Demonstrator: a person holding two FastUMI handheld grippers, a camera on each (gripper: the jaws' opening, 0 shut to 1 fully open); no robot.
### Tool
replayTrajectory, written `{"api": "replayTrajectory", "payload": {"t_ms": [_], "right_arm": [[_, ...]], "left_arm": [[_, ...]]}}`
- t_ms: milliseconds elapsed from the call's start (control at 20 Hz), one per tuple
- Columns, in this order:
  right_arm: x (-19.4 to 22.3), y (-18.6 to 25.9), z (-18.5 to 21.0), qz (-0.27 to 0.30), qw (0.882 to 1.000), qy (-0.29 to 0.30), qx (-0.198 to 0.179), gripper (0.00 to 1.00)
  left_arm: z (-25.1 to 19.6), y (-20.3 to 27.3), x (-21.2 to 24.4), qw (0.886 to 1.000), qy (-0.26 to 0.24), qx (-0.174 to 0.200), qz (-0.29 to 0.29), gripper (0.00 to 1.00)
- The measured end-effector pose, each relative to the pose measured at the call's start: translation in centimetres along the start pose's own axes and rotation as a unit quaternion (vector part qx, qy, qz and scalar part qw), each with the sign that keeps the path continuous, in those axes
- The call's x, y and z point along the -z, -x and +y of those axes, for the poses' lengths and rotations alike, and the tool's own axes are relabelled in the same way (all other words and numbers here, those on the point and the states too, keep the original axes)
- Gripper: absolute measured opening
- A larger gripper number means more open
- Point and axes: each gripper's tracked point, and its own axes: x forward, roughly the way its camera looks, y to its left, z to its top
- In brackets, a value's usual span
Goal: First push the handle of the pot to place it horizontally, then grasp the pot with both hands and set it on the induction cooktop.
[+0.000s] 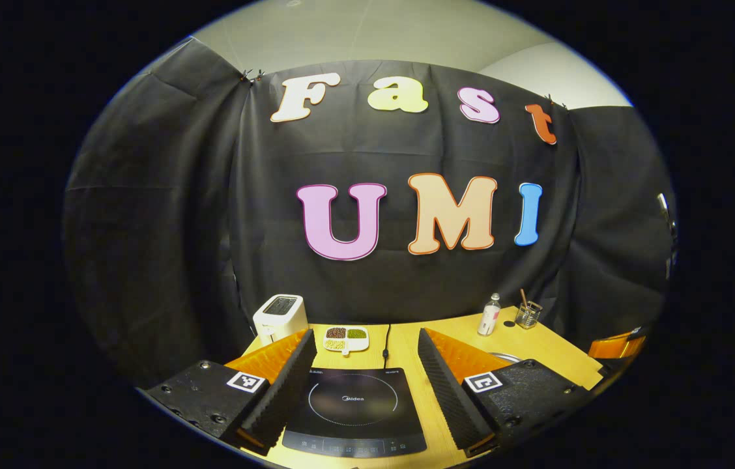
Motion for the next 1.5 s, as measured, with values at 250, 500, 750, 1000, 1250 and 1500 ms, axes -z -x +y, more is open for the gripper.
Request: {"api": "replayTrajectory", "payload": {"t_ms": [250, 500, 750, 1000, 1250, 1500], "right_arm": [[4.9, -3.5, -2.5, 0.097, 0.994, -0.041, -0.005, 0.03], [9.2, -7.1, -5.1, 0.195, 0.979, -0.067, -0.001, 0.00], [12.3, -10.3, -5.2, 0.273, 0.952, -0.133, -0.028, 0.03], [16.1, -13.0, -7.9, 0.340, 0.931, -0.134, -0.008, 0.02], [17.8, -15.7, -8.7, 0.372, 0.914, -0.161, -0.012, 0.03], [19.2, -17.1, -9.9, 0.404, 0.900, -0.164, -0.009, 0.03]], "left_arm": [[-1.4, -2.3, 1.6, 1.000, 0.009, -0.005, 0.022, 0.92], [-2.5, -4.6, 2.9, 0.999, 0.021, -0.022, 0.043, 0.96], [-2.7, -6.4, 3.6, 0.997, 0.023, -0.054, 0.056, 0.92], [-3.5, -7.8, 4.6, 0.994, 0.024, -0.079, 0.070, 0.96], [-5.0, -8.7, 6.6, 0.991, 0.025, -0.093, 0.092, 0.96], [-6.7, -9.5, 8.8, 0.987, 0.034, -0.104, 0.119, 0.96]]}}
